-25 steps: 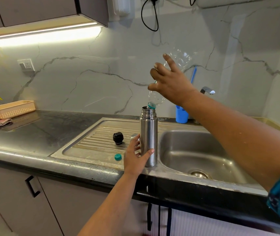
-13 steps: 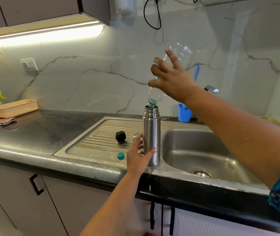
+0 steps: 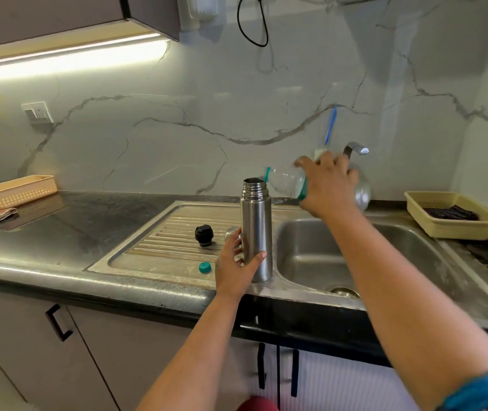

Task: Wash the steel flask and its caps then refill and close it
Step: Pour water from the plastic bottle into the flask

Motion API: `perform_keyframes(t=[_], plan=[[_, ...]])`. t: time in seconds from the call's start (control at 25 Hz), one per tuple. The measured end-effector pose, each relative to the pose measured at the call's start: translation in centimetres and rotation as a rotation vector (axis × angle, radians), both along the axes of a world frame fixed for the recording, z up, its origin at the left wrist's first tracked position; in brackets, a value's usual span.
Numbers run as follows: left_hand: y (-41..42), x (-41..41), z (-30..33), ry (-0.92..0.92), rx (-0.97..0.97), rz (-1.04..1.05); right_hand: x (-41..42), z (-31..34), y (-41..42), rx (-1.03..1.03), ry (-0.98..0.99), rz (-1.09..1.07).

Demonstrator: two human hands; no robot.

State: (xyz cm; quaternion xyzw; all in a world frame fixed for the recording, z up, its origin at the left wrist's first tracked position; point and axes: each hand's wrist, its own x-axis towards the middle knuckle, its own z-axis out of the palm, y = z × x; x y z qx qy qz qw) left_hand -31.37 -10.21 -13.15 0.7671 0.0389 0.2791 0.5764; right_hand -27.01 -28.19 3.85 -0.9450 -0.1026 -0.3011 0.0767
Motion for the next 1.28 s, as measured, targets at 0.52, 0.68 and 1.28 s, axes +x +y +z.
perform_keyframes(t=[0.52, 0.68, 1.28], plan=[[9.0, -1.0, 0.9, 0.463, 0.623, 0.274, -3.5, -11.5, -1.2, 1.444, 0.624, 0.479], [8.2, 0.3, 0.9, 0.563, 0.766, 0.269, -3.7, -12.5, -0.8, 1.285, 0.545, 0.475], [-2.2, -5.3, 10.1, -0.212, -0.148, 0.003, -5.9, -11.9, -1.2, 0.686, 0.054, 0.544]])
